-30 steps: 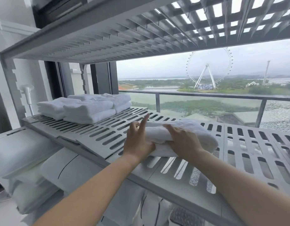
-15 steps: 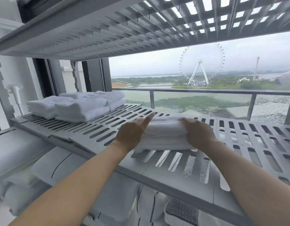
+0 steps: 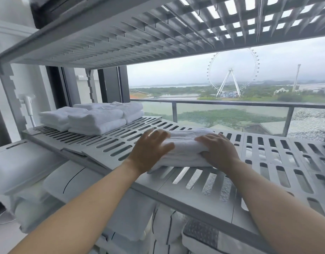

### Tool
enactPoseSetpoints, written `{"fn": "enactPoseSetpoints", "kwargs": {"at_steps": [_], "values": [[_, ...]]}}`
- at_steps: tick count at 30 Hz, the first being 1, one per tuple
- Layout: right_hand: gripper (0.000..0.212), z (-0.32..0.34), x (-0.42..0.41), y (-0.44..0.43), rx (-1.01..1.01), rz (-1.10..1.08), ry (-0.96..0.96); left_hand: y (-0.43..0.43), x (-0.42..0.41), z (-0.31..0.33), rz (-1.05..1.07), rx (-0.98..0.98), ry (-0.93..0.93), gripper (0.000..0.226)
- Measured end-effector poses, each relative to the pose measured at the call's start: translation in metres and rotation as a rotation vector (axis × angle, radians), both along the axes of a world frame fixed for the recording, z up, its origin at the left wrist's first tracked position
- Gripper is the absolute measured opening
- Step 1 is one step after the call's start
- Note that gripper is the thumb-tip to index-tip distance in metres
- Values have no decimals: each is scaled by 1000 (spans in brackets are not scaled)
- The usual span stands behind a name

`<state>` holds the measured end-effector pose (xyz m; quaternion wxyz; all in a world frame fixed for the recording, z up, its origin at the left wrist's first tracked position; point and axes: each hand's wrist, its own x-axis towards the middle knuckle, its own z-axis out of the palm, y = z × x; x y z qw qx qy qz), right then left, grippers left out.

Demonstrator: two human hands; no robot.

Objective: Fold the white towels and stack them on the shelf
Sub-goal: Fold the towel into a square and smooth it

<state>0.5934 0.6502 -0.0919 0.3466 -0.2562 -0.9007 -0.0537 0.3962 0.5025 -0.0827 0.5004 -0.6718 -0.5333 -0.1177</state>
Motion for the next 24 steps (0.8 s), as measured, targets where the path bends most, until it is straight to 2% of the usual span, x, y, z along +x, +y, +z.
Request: {"fn": "enactPoseSetpoints", "kwargs": {"at_steps": [4, 10, 15, 19, 24], "values": [[26, -2, 3, 3, 0, -7, 65, 2, 7, 2, 143, -48, 14, 34], [32, -2, 10, 7, -60, 10, 53, 2, 12, 4, 301, -120, -102, 12], [56, 1, 23, 15, -103, 16, -33, -5, 7, 3, 249, -87, -114, 18], [59, 1, 28, 18, -161, 63, -93, -8, 2, -1, 225, -82, -90, 24], [56, -7, 28, 17, -194, 31, 5, -10, 4, 2, 159, -111, -111, 19]]}}
